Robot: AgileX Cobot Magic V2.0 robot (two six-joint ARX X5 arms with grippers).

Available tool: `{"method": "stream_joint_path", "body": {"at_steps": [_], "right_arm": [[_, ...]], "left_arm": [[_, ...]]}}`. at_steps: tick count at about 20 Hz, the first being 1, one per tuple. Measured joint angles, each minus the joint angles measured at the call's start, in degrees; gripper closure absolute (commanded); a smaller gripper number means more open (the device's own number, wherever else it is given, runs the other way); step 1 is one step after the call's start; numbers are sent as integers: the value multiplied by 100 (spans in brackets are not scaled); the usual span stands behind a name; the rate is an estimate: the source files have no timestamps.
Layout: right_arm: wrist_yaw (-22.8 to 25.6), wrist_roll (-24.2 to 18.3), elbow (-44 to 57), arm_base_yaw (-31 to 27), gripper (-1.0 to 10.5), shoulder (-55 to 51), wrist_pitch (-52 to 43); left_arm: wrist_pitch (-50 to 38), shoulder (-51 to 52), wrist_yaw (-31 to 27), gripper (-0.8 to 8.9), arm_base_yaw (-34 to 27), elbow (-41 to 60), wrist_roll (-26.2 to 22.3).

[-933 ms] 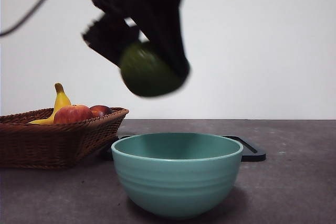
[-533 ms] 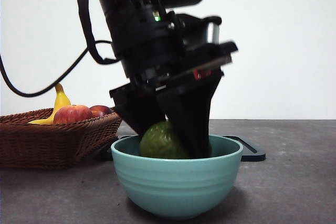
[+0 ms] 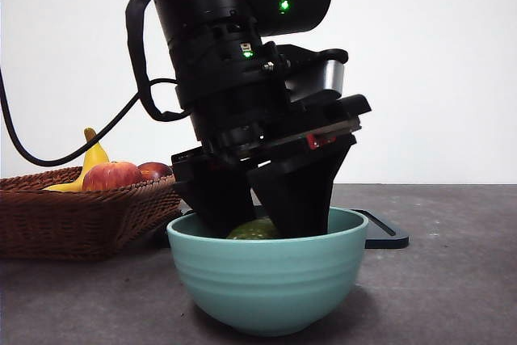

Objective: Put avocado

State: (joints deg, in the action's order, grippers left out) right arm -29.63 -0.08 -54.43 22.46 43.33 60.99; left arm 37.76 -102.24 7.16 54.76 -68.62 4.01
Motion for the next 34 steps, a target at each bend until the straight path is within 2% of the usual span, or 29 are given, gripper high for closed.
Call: {"method": "stream_joint_path", "body": {"at_steps": [7, 12, 15, 20, 24, 29, 34], "right_arm": [[0, 0, 0, 0, 593, 0, 0], [0, 0, 0, 0, 592, 0, 0], [0, 0, 0, 0, 592, 0, 0], [0, 0, 0, 0, 592, 0, -2], [2, 0, 0, 0, 592, 0, -76], [9, 4, 0, 0, 592, 151, -201], [24, 35, 0, 0, 592, 590, -560]], "left_arm": [[361, 116, 0, 496, 17, -415, 37], [358, 839, 2, 496, -162, -562, 39], [363, 1360, 0, 497, -544, -564, 59], [404, 2485, -13, 497, -1556, -568, 107], [863, 3191, 28, 497, -2378, -570, 59], [1211, 4190, 750, 497, -3049, -98, -107], [1561, 5180, 1928, 497, -3088, 1156, -157]]}}
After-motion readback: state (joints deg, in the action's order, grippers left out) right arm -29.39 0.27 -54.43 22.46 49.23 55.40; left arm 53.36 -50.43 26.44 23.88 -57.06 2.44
